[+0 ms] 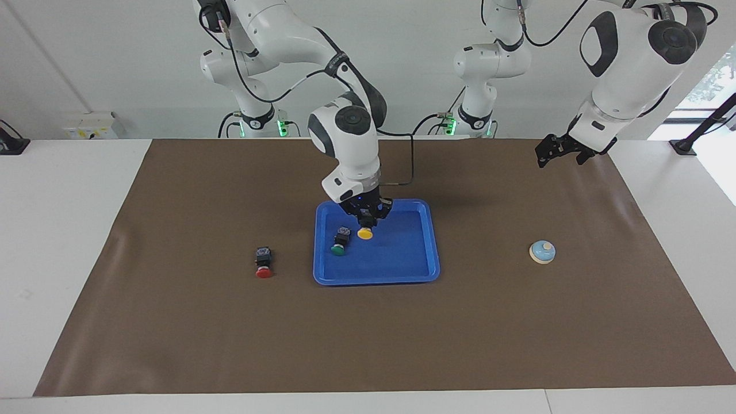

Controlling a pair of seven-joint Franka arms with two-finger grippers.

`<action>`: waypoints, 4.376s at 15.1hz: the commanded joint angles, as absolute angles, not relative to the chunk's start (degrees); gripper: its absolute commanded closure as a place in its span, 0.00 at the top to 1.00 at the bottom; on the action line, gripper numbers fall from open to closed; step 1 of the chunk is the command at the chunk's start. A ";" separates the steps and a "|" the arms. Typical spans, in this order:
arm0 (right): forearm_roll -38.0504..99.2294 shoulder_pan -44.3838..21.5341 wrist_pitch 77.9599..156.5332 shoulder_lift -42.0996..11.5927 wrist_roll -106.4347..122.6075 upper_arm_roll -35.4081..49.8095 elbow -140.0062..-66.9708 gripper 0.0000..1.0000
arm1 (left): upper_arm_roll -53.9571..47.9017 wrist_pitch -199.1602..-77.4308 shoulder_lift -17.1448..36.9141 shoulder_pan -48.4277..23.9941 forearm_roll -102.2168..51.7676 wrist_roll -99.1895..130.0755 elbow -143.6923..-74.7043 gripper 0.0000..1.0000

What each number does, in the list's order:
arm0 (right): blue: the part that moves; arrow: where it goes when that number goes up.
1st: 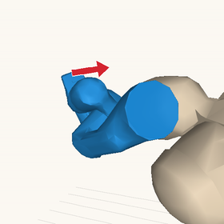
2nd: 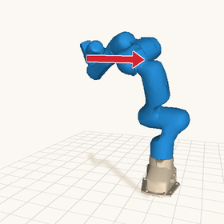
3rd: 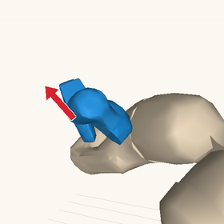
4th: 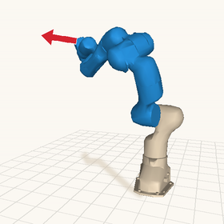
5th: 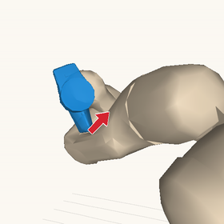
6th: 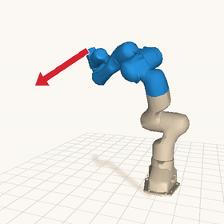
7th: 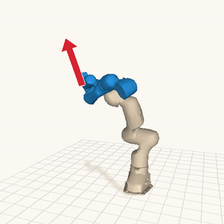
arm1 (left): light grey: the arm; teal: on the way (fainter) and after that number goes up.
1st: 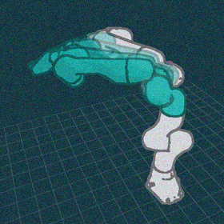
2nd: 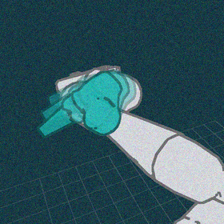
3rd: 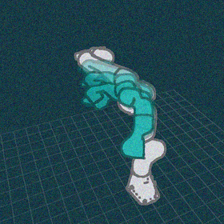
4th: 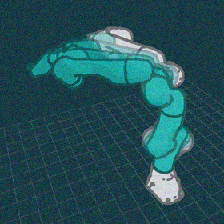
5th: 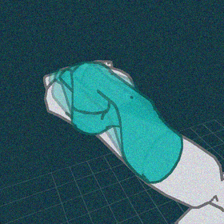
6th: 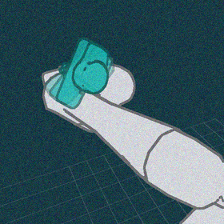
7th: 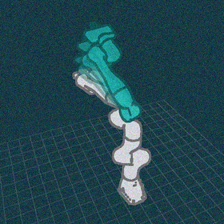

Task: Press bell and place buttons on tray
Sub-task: 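Place the yellow button in the blue tray beside the green one, then grasp the red-capped button with the right gripper, then place the red button in the blue tray beside the yellow one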

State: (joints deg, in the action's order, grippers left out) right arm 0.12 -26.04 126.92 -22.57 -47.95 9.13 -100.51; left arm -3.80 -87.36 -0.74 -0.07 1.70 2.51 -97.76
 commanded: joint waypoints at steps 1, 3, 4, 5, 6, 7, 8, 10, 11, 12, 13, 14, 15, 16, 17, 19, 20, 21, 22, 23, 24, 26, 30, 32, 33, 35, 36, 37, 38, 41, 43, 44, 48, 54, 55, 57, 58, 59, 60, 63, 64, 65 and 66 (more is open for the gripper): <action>0.53 -25.22 127.70 -23.82 -47.72 8.88 -99.84 0.03 | -3.60 -86.40 -1.14 -0.44 2.81 3.08 -97.38 1.00; 0.53 -26.10 128.84 -23.91 -49.21 8.88 -100.55 0.06 | -3.60 -86.40 -1.14 -0.44 2.81 3.08 -97.38 1.00; 0.53 -26.19 129.54 -23.91 -49.39 8.88 -101.16 0.10 | -3.60 -86.40 -1.14 -0.44 2.81 3.08 -97.38 1.00; 0.53 -26.10 130.42 -23.91 -49.48 8.88 -102.03 0.19 | -3.60 -86.40 -1.14 -0.44 2.81 3.08 -97.38 1.00; 0.53 -26.10 132.00 -23.82 -49.57 8.88 -103.00 0.38 | -3.60 -86.40 -1.14 -0.44 2.81 3.08 -97.38 1.00; 0.44 -26.19 133.06 -23.73 -49.66 8.88 -103.70 0.64 | -3.60 -86.40 -1.14 -0.44 2.90 3.08 -97.38 1.00; 0.44 -26.19 133.07 -23.64 -49.75 8.88 -103.80 0.99 | -3.60 -86.40 -1.14 -0.44 2.81 3.08 -97.38 1.00; 0.35 -25.93 130.36 -23.29 -49.40 8.70 -102.23 1.00 | -3.60 -86.40 -1.14 -0.44 2.81 3.08 -97.38 1.00; 0.00 -24.97 127.99 -22.59 -48.87 8.44 -101.17 1.00 | -3.60 -86.40 -1.14 -0.44 2.81 3.08 -97.38 1.00; -0.09 -23.31 125.27 -20.93 -47.30 8.35 -100.64 1.00 | -3.60 -86.40 -1.14 -0.44 2.81 3.08 -97.38 1.00; -0.17 -21.20 123.68 -19.35 -43.89 8.44 -100.72 1.00 | -3.60 -86.40 -1.14 -0.44 2.81 3.08 -97.38 1.00; -0.18 -19.18 122.62 -17.68 -40.81 8.44 -101.16 1.00 | -3.60 -86.40 -1.14 -0.44 2.81 3.08 -97.38 1.00; -0.18 -16.72 121.39 -16.62 -37.82 8.35 -101.68 1.00 | -3.60 -86.40 -1.14 -0.44 2.81 3.08 -97.38 1.00; -0.18 -14.52 120.86 -16.18 -35.36 8.35 -102.47 1.00 | -3.60 -86.40 -1.14 -0.44 2.81 3.08 -97.38 1.00; -0.18 -12.59 121.28 -15.65 -32.81 8.44 -104.22 1.00 | -3.60 -86.40 -1.14 -0.44 2.81 3.08 -97.38 1.00; -0.26 -8.99 121.99 -14.77 -27.19 8.35 -106.95 1.00 | -3.60 -86.40 -1.14 -0.44 2.81 3.08 -97.38 1.00; -0.26 -6.96 121.99 -14.59 -23.16 8.35 -107.57 1.00 | -3.60 -86.40 -1.14 -0.44 2.81 3.08 -97.38 1.00; -0.26 -5.20 122.08 -14.50 -19.29 8.35 -108.36 1.00 | -3.60 -86.40 -1.14 -0.44 2.81 3.08 -97.38 1.00; -0.52 -3.01 122.43 -14.33 -14.46 8.35 -109.24 1.00 | -3.60 -86.40 -1.14 -0.44 2.81 3.08 -97.38 1.00; -0.61 -1.25 123.65 -13.98 -9.72 8.35 -110.29 1.00 | -3.60 -86.40 -1.14 -0.44 2.81 3.08 -97.38 1.00; -0.62 -0.27 125.40 -13.63 -6.54 8.35 -112.04 1.00 | -3.60 -86.40 -1.14 -0.44 2.81 3.08 -97.38 1.00; -0.62 0.35 132.85 -13.19 -2.21 8.35 -116.26 1.00 | -3.60 -86.40 -1.14 -0.44 2.81 3.08 -97.38 1.00; -0.62 0.00 136.14 -14.76 -1.49 8.44 -116.90 1.00 | -3.60 -86.40 -1.14 -0.44 2.81 3.08 -97.38 1.00; -0.62 -0.35 137.63 -15.55 -1.67 8.44 -116.98 1.00 | -3.60 -86.40 -1.14 -0.44 2.81 3.08 -97.38 1.00; -0.62 -0.35 137.90 -16.17 -1.84 8.44 -116.98 1.00 | -3.60 -86.40 -1.14 -0.44 2.81 3.08 -97.38 1.00; -0.62 -0.61 139.47 -17.31 -2.28 8.44 -117.24 1.00 | -3.60 -86.40 -1.14 -0.44 2.81 3.08 -97.38 1.00; -0.62 -0.70 140.79 -17.66 -2.29 8.44 -117.68 1.00 | -3.60 -86.40 -1.14 -0.44 2.81 3.08 -97.38 1.00; -0.62 -0.70 140.97 -17.67 -2.63 8.44 -117.86 0.95 | -3.60 -86.40 -1.14 -0.44 2.81 3.08 -97.38 1.00; -0.62 -0.70 140.80 -17.67 -3.33 8.44 -117.86 0.86 | -3.60 -86.40 -1.14 -0.44 2.81 3.08 -97.38 1.00; -0.62 -0.88 140.54 -17.58 -6.23 8.44 -117.95 0.49 | -3.60 -86.40 -1.14 -0.44 2.81 3.08 -97.38 1.00; -0.62 -1.23 140.36 -17.58 -8.43 8.53 -117.86 0.16 | -3.60 -86.40 -1.14 -0.44 2.81 3.08 -97.38 1.00; -0.53 -1.84 140.27 -17.40 -9.83 8.44 -117.77 0.03 | -3.60 -86.40 -1.14 -0.44 2.81 3.08 -97.38 1.00; -0.53 -5.24 133.28 -16.79 -22.01 9.49 -112.62 0.00 | -3.60 -86.40 -1.14 -0.44 2.81 3.08 -97.38 1.00; -0.79 -23.27 126.47 -20.64 -47.08 9.32 -100.91 0.00 | -3.60 -86.40 -1.14 -0.44 2.81 3.08 -97.38 1.00; -0.88 -25.29 126.74 -22.05 -48.94 9.23 -100.20 0.00 | -3.60 -86.31 -1.14 -0.44 2.81 3.08 -97.38 1.00; -2.54 -27.33 129.54 -23.46 -51.93 9.32 -100.72 0.00 | -3.60 -86.40 -1.14 -0.44 2.81 3.08 -97.38 1.00; -2.72 -28.99 129.99 -24.25 -53.60 9.23 -100.55 0.00 | -3.60 -86.40 -1.14 -0.44 2.81 3.08 -97.38 1.00; -2.90 -30.57 130.43 -25.13 -54.40 9.23 -100.20 0.00 | -3.60 -86.40 -1.14 -0.44 2.81 3.08 -97.38 1.00; -3.07 -31.28 131.30 -25.83 -55.27 9.23 -100.02 0.01 | -3.60 -86.40 -1.14 -0.44 2.81 3.08 -97.38 1.00; -4.13 -32.52 131.40 -26.80 -55.72 9.23 -97.65 0.05 | -3.60 -86.40 -1.14 -0.44 2.81 3.08 -97.38 1.00; -4.22 -32.52 131.83 -26.89 -55.72 9.23 -97.56 0.08 | -3.60 -86.40 -1.14 -0.44 2.81 3.08 -97.38 1.00; -4.48 -32.52 132.36 -26.89 -55.72 9.32 -97.65 0.11 | -3.60 -86.40 -1.14 -0.44 2.81 3.08 -97.38 1.00; -4.92 -32.35 133.06 -26.98 -55.64 9.23 -98.08 0.24 | -3.60 -86.31 -1.14 -0.44 2.81 3.08 -97.38 1.00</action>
